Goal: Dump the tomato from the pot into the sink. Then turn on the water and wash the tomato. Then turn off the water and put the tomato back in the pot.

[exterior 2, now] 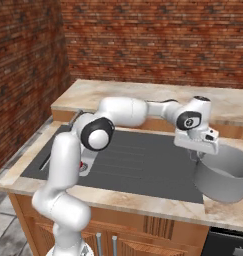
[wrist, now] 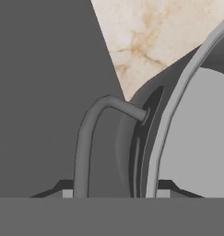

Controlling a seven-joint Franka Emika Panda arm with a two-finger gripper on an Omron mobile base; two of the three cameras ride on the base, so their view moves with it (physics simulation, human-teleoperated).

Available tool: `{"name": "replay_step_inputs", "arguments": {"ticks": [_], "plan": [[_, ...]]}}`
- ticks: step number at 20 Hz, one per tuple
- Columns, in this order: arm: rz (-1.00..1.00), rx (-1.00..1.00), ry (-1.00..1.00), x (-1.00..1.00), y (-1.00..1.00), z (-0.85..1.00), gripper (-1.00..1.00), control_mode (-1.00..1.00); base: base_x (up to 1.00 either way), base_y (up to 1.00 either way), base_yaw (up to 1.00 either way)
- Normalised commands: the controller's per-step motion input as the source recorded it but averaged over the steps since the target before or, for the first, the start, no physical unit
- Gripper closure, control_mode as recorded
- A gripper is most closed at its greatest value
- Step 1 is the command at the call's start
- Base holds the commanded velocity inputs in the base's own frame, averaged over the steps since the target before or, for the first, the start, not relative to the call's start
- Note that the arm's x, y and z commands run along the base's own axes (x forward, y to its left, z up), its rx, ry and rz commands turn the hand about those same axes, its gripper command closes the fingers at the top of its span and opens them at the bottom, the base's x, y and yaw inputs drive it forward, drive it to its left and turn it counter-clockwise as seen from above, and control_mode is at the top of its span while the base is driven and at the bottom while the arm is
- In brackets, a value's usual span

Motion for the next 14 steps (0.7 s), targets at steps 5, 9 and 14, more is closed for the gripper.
{"name": "replay_step_inputs", "arguments": {"ticks": [5, 9, 14], "plan": [[0.09, 0.02, -0.12, 0.00, -0.40, -0.38, 1.00, -1.00, 0.00, 0.00, 0.00], [0.09, 0.00, -0.15, 0.04, -0.38, -0.45, 1.00, -1.00, 0.00, 0.00, 0.00], [0.07, 0.00, -0.13, 0.02, -0.37, -0.45, 1.00, -1.00, 0.00, 0.00, 0.00]]}}
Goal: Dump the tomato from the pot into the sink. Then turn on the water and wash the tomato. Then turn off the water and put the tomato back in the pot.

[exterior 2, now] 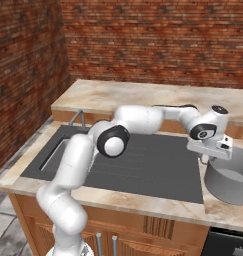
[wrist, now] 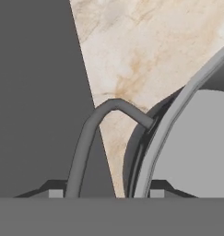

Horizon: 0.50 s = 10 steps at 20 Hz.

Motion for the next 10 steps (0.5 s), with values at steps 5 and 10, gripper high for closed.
{"name": "replay_step_inputs", "arguments": {"ticks": [5, 10], "plan": [[0.03, 0.00, -0.03, -0.04, -0.07, -0.34, -1.00, -1.00, 0.00, 0.00, 0.00], [0.00, 0.00, 0.00, -0.25, 0.00, -0.07, -1.00, -1.00, 0.00, 0.00, 0.00]]}}
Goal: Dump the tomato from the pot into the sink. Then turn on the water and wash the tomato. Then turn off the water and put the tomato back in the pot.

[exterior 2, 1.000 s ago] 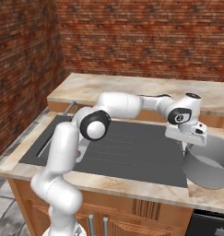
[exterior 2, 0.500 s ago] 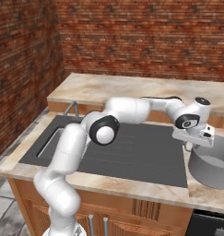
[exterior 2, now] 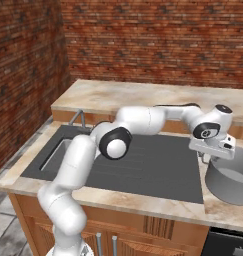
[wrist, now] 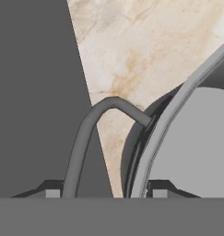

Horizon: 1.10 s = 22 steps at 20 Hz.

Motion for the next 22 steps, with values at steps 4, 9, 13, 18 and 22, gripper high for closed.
{"name": "replay_step_inputs", "arguments": {"ticks": [4, 9, 13, 18, 22], "plan": [[0.00, 0.00, 0.00, -0.31, 0.06, 0.00, -1.00, -1.00, 0.00, 0.00, 0.00], [0.00, 0.00, 0.00, -0.15, 0.05, 0.00, -1.00, -1.00, 0.00, 0.00, 0.00], [0.00, 0.00, 0.00, -0.03, 0.27, 0.08, -1.00, -1.00, 0.00, 0.00, 0.00], [0.00, 0.00, 0.00, 0.00, 0.64, 0.33, -1.00, -1.00, 0.00, 0.00, 0.00], [0.00, -0.01, 0.00, -0.01, 0.71, 0.36, -1.00, -1.00, 0.00, 0.00, 0.00]]}}
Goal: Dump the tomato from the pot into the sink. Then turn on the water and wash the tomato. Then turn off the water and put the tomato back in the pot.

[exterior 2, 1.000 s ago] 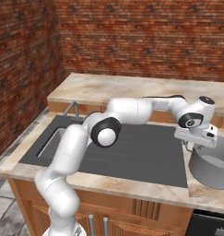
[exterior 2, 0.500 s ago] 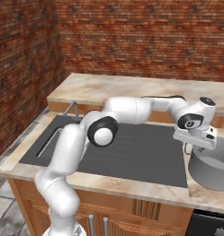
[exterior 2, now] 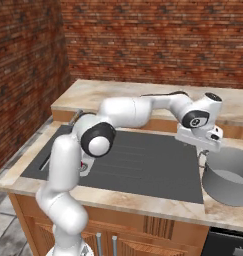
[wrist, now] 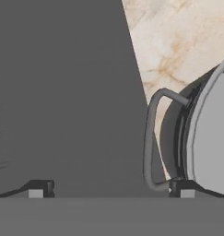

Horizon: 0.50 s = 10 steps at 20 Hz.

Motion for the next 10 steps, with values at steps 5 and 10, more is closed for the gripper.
{"name": "replay_step_inputs", "arguments": {"ticks": [5, 10], "plan": [[0.00, -0.06, -0.03, -0.14, 0.87, 0.39, -1.00, -1.00, 0.00, 0.00, 0.00], [0.00, -0.04, -0.01, -0.25, 1.00, 0.14, -1.00, -1.00, 0.00, 0.00, 0.00]]}}
